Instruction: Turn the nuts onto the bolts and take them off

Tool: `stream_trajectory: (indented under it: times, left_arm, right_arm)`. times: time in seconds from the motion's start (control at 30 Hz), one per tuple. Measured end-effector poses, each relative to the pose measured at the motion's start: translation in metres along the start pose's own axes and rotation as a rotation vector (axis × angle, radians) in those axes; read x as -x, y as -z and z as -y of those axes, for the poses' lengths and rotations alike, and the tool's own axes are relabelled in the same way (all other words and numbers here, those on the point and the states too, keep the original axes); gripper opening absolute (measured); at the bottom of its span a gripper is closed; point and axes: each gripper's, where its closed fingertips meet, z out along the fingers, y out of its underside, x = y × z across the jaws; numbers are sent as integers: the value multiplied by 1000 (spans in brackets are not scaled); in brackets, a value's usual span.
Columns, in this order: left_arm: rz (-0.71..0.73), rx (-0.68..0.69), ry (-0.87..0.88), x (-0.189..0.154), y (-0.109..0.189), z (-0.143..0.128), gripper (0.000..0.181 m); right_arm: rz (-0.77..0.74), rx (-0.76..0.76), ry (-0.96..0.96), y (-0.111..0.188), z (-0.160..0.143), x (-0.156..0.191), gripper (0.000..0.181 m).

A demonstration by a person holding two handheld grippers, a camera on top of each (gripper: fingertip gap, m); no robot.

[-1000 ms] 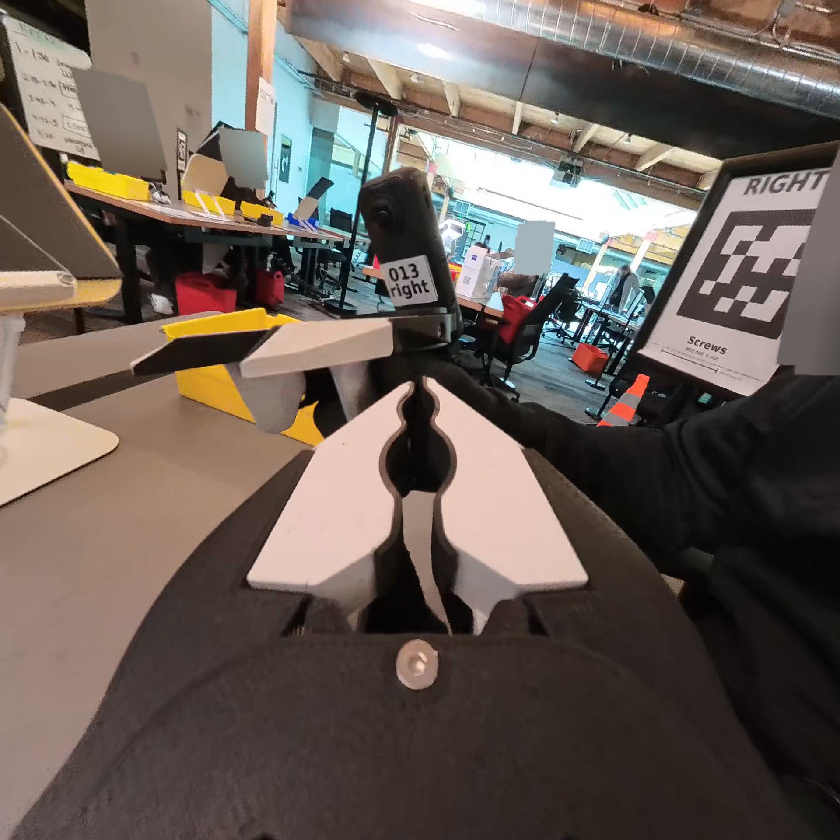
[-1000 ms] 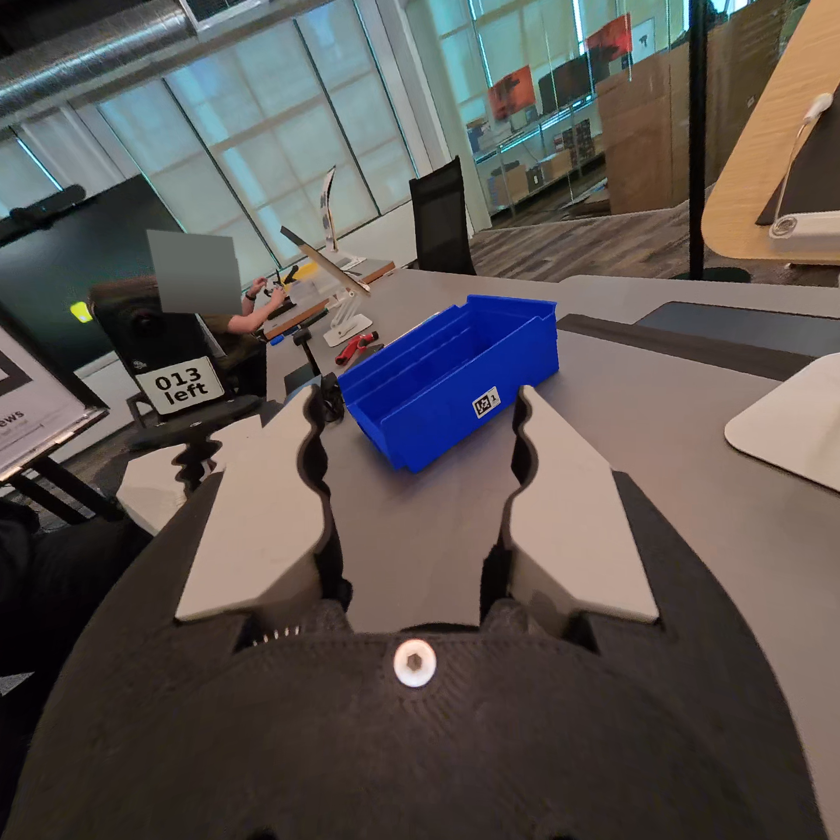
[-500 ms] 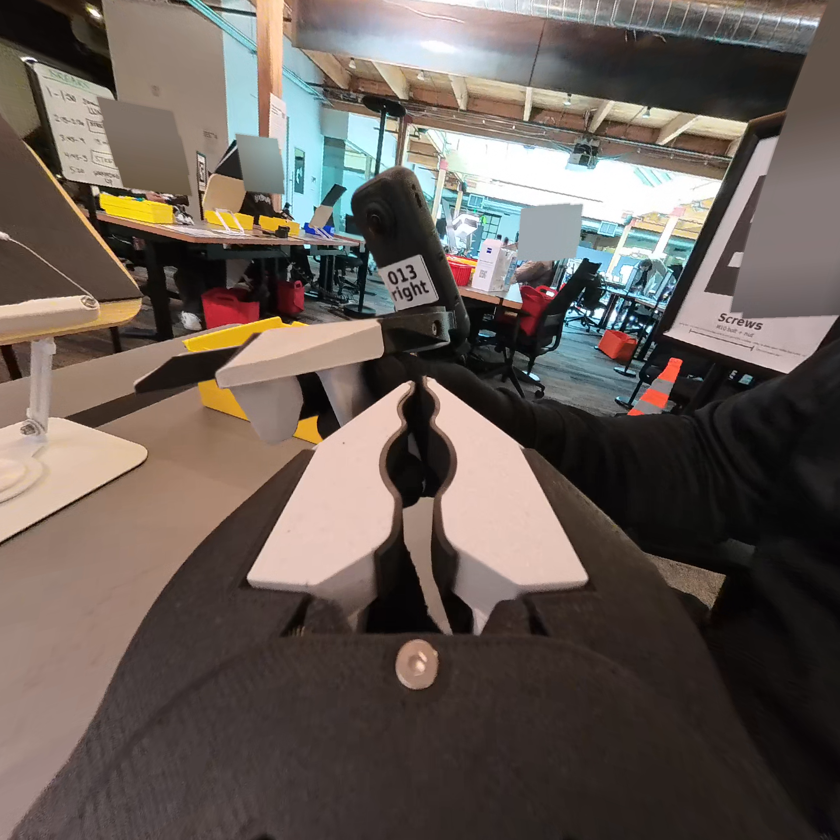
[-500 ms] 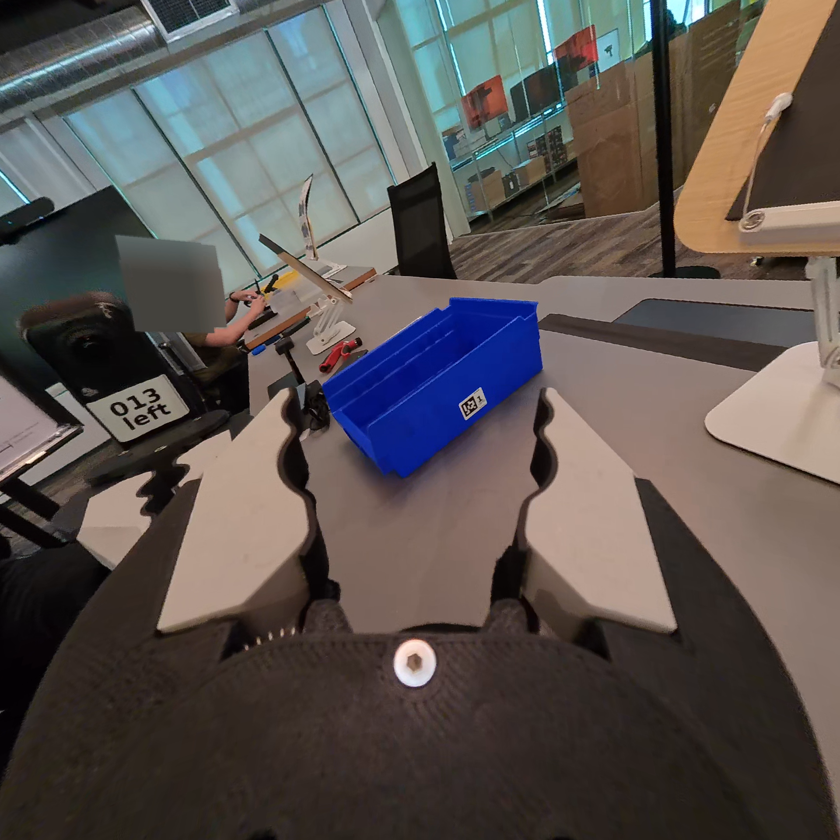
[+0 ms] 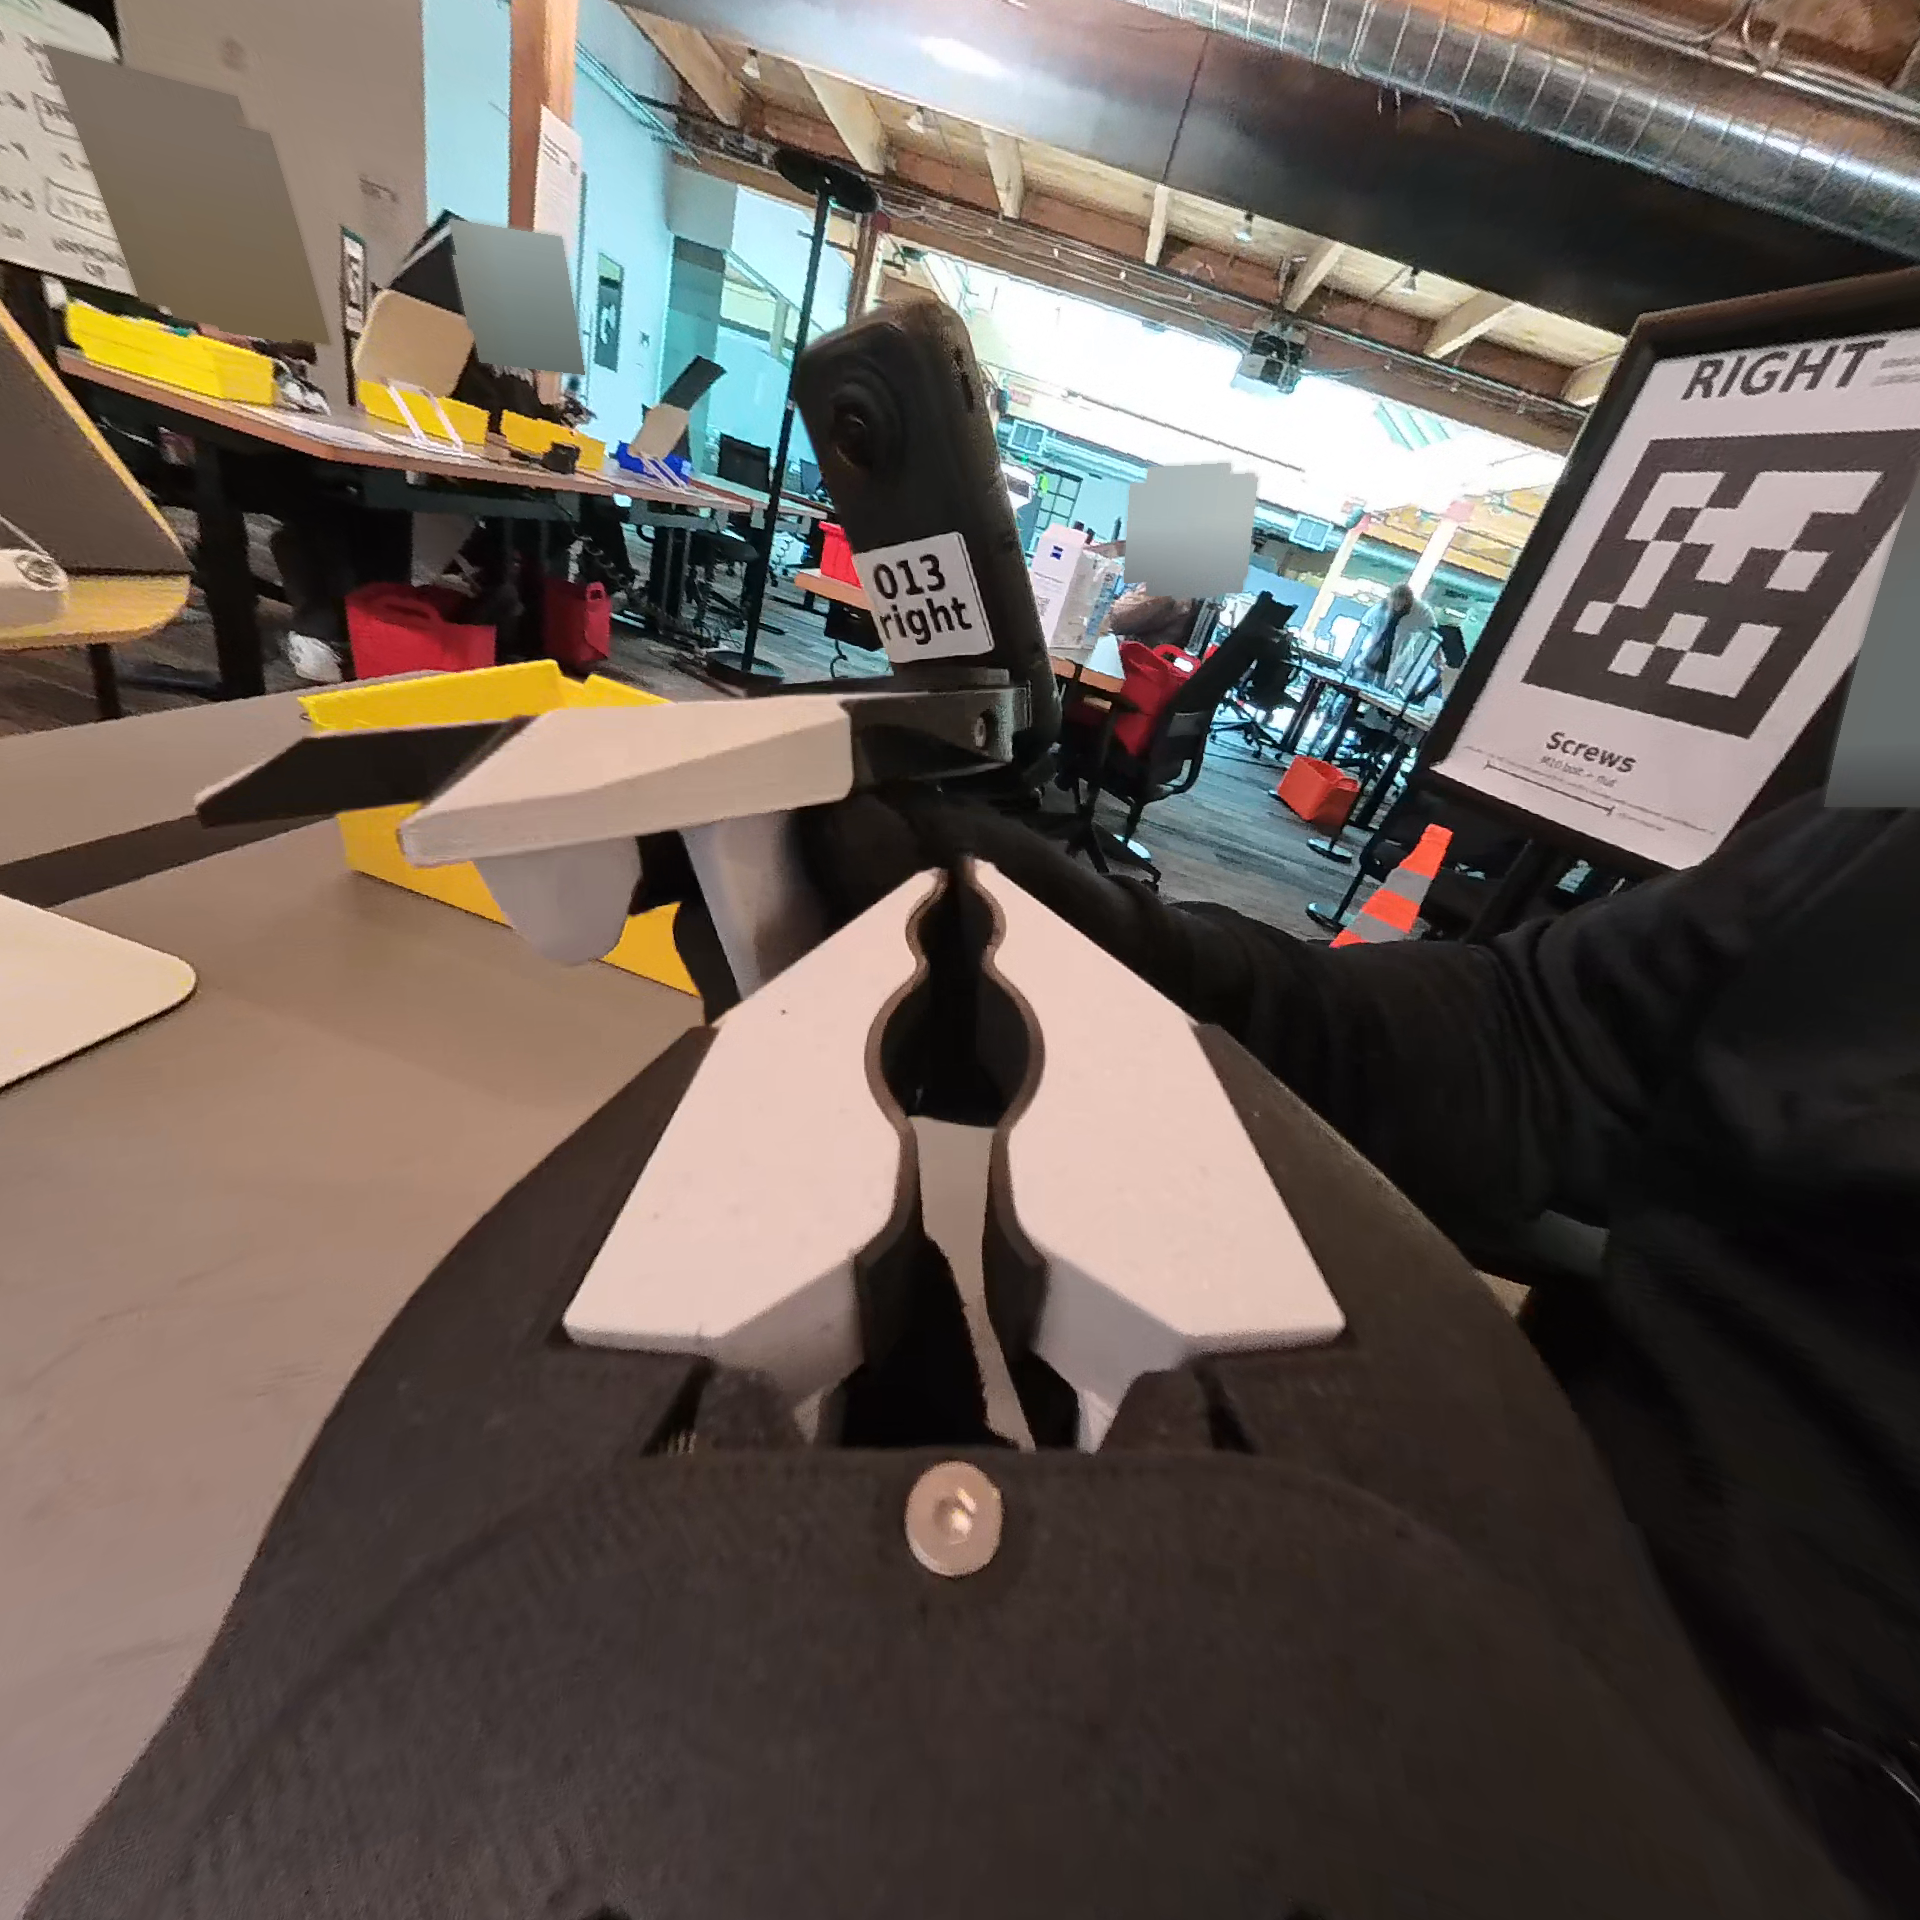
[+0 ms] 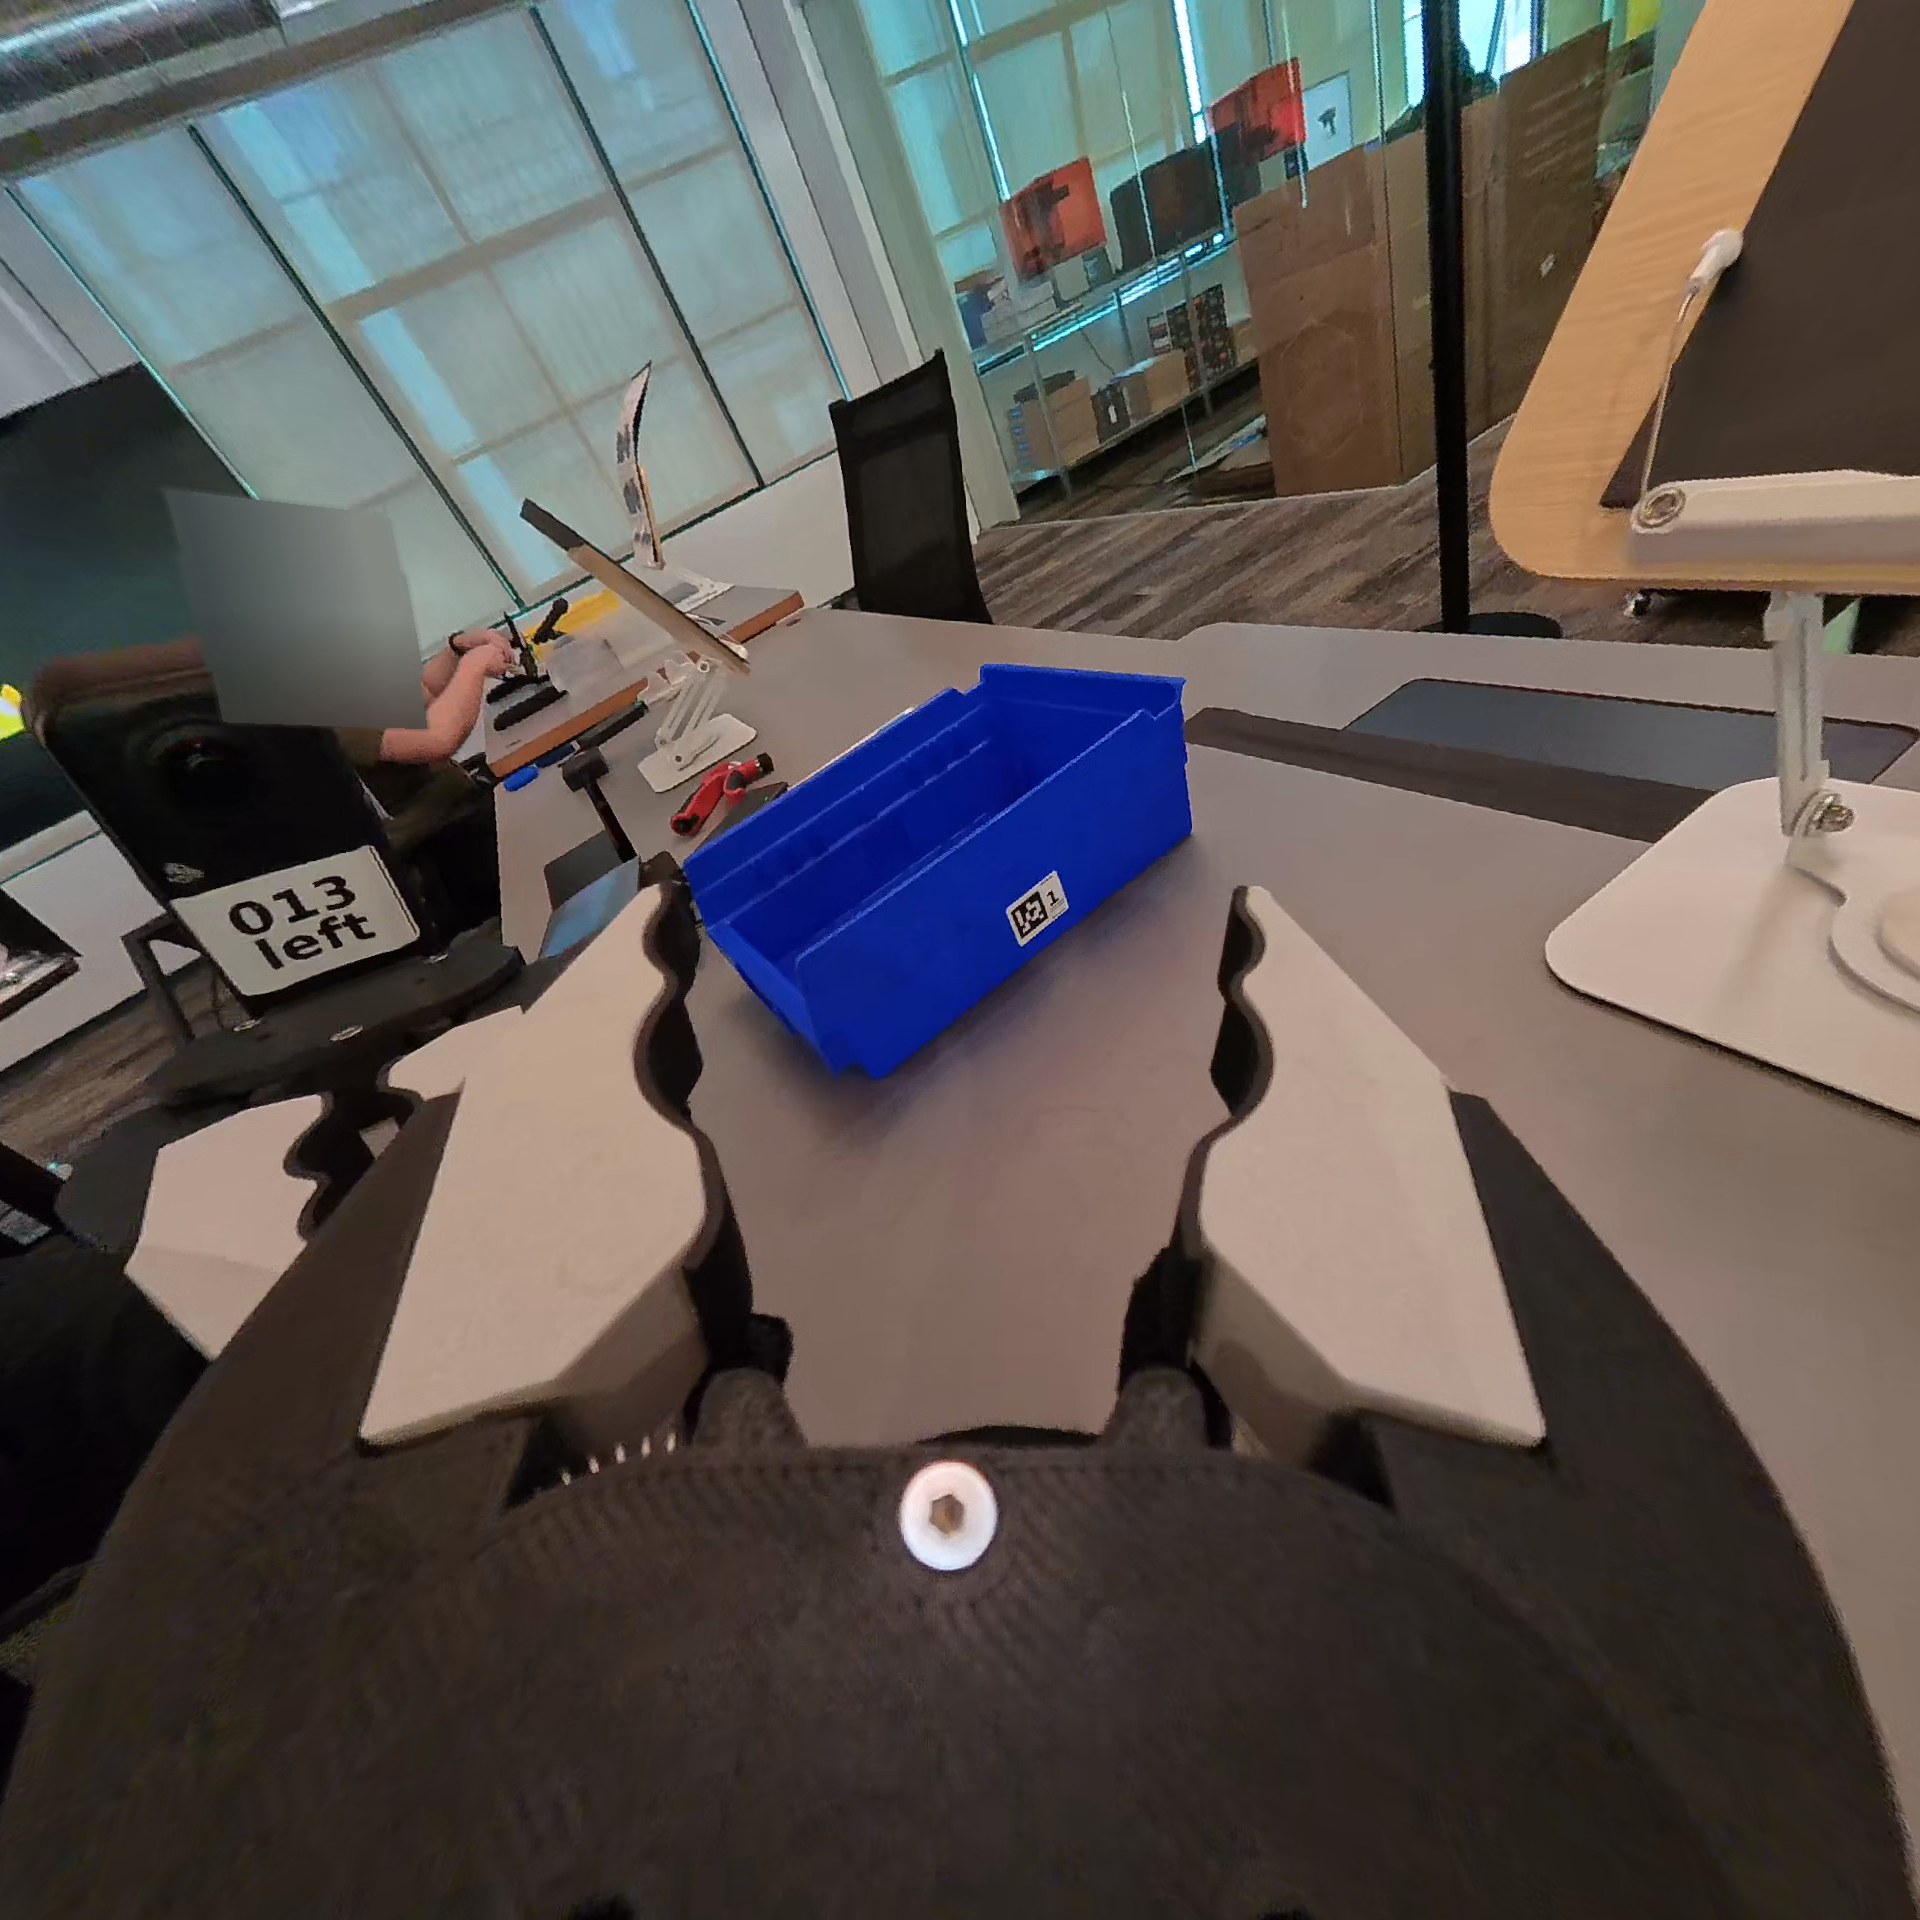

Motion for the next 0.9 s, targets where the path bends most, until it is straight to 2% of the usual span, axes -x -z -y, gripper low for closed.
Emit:
stream_trajectory:
  times: [0.2,0.23,0.27,0.33,0.4,0.5,0.53,0.57,0.6,0.63,0.7,0.73,0.77,0.8,0.87,0.9]
  left_arm:
    - [-35,29,-9,-7,-2,-2,0]
    - [-40,24,-5,-8,-2,-1,0]
    - [-53,13,6,-10,-2,1,0]
    - [-92,1,-11,-19,-2,4,0]
    - [-117,39,-66,-28,-3,4,0]
    - [-112,10,-103,-24,10,18,0]
    - [-91,-22,-79,-15,17,26,0]
    - [-73,-48,-66,-7,24,32,0]
    - [-42,-63,-57,3,29,35,0]
    - [2,-68,-46,14,33,35,13]
    - [90,-42,-55,33,37,31,32]
    - [131,-38,-59,41,39,30,46]
    - [137,-47,-63,43,40,31,47]
    - [133,-61,-53,45,42,32,46]
    - [97,-117,-5,44,46,38,47]
    - [49,-164,22,41,50,44,37]
  right_arm:
    - [22,55,23,-3,-6,5,113]
    - [47,56,0,-4,-7,8,110]
    - [100,42,-29,-4,-6,15,98]
    - [225,19,-55,-3,-2,33,97]
    - [256,19,-54,-3,2,37,96]
    - [312,-76,-95,8,18,37,70]
    - [321,-72,-96,12,17,34,56]
    - [334,-75,-75,16,16,34,23]
    - [337,-86,-54,20,17,33,3]
    - [326,-89,-40,22,18,31,0]
    - [306,-83,-5,22,19,28,3]
    - [286,-83,7,22,20,26,20]
    - [267,-69,7,20,18,23,43]
    - [264,-41,2,17,14,23,54]
    - [280,-22,5,15,10,26,54]
    - [290,-28,5,15,10,28,53]
